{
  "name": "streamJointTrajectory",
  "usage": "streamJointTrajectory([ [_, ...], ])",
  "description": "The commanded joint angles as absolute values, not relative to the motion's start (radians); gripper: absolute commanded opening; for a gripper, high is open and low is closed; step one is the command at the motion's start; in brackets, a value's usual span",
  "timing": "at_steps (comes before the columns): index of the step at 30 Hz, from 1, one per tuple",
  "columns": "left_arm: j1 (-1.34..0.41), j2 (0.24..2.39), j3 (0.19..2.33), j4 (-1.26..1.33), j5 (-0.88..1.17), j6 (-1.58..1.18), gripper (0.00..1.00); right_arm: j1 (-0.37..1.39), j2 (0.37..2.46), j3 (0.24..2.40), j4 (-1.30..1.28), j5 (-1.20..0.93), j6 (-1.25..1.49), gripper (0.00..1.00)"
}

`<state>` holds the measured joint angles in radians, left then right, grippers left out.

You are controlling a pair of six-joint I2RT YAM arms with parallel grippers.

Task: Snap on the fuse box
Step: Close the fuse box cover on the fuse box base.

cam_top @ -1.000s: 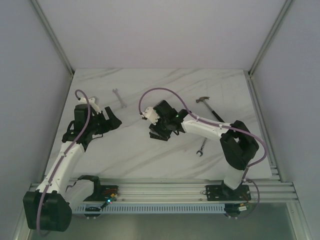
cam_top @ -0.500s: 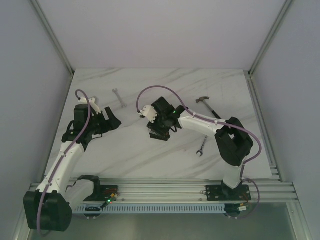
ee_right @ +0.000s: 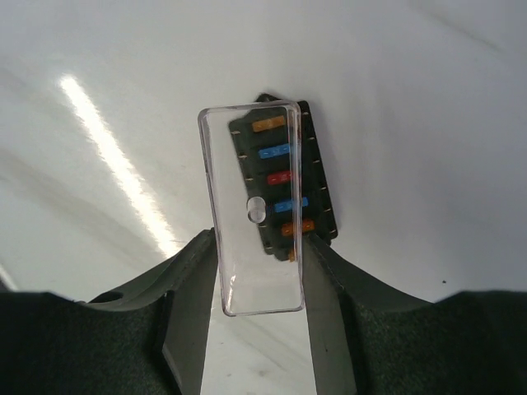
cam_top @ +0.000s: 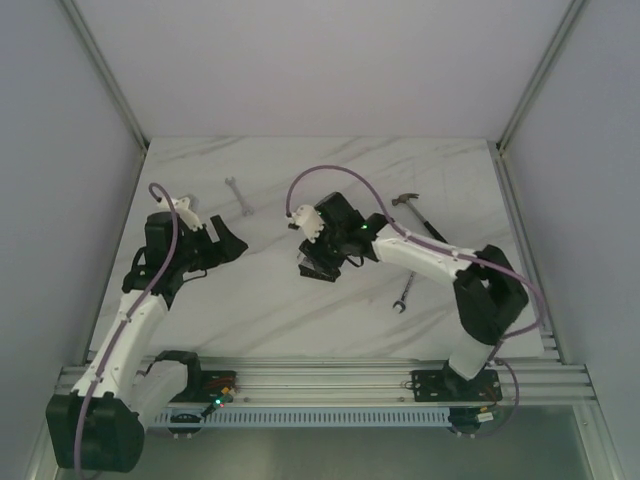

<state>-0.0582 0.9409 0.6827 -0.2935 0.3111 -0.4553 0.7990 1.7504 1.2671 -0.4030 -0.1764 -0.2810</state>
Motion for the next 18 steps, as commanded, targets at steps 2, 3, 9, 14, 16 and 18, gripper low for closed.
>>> streamJointTrajectory([
  [2, -0.053, 0.859, 0.641, -0.159, 0.435, -0.554, 0.91, 0.779, 1.556, 1.166, -0.195, -0.351, -0.073, 0.33],
  [3, -0.055, 0.844, 0.637, -0.136, 0.449, -0.572, 0.91, 0.774, 1.517, 1.143, -0.152, -0.386, -0.037, 0.33],
  [9, -0.085, 0.751, 0.615, 0.013, 0.514, -0.663, 0.93, 0.754, 1.389, 1.039, 0.127, -0.547, 0.177, 0.32],
  [14, -0.130, 0.658, 0.610, 0.122, 0.513, -0.719, 0.95, 0.750, 1.318, 0.955, 0.417, -0.628, 0.383, 0.35],
  [16, -0.158, 0.634, 0.596, 0.185, 0.512, -0.751, 0.95, 0.751, 1.308, 0.942, 0.483, -0.656, 0.437, 0.35],
  [18, -0.189, 0.617, 0.573, 0.266, 0.517, -0.786, 0.95, 0.752, 1.301, 0.928, 0.543, -0.672, 0.491, 0.35],
])
